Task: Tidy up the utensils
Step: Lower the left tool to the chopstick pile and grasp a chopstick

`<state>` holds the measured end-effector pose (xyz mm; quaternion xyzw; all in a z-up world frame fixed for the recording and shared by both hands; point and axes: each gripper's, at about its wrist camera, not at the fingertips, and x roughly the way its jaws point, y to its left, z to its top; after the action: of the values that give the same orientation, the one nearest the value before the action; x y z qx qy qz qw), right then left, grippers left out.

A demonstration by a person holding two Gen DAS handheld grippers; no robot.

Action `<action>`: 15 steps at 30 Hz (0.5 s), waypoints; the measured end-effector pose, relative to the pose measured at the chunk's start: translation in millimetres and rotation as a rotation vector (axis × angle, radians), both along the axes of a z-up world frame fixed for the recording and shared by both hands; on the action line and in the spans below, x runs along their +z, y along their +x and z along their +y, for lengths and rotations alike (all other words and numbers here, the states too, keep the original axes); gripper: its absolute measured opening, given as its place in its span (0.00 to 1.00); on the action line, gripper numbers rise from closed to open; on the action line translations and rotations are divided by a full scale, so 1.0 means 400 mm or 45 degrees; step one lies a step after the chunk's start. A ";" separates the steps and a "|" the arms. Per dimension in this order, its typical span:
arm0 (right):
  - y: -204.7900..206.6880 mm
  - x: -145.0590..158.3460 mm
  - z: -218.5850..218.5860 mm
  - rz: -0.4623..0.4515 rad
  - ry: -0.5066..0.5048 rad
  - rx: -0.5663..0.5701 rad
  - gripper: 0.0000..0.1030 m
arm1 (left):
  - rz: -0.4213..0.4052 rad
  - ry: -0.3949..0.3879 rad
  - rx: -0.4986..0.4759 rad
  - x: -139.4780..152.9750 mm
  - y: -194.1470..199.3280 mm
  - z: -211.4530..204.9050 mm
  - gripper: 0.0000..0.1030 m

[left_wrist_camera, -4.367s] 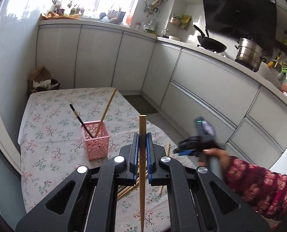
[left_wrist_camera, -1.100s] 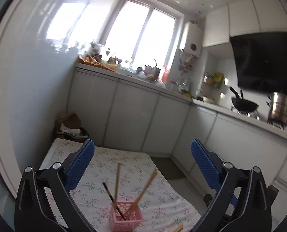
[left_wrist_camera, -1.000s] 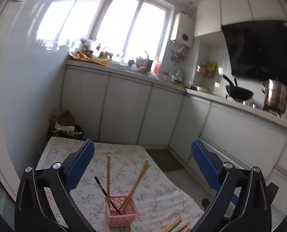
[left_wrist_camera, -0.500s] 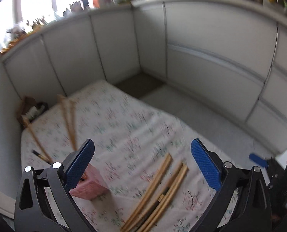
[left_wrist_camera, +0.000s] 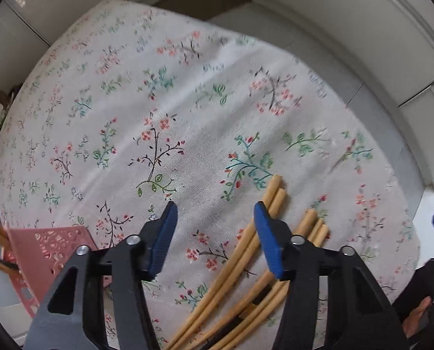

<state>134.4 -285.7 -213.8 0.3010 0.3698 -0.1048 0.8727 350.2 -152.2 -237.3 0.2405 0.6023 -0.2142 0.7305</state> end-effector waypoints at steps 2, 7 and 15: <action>0.003 -0.003 -0.004 0.003 0.010 -0.004 0.94 | 0.014 0.016 -0.006 -0.016 0.011 -0.001 0.49; 0.001 -0.008 -0.017 0.007 0.030 -0.022 0.94 | 0.024 -0.003 -0.012 -0.026 0.031 0.009 0.49; 0.003 -0.010 -0.011 0.010 0.019 -0.017 0.94 | 0.044 -0.016 -0.083 -0.011 -0.005 0.021 0.49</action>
<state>135.7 -290.1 -217.7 0.3097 0.3720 -0.1090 0.8682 348.1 -143.7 -241.8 0.2518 0.6053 -0.2457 0.7141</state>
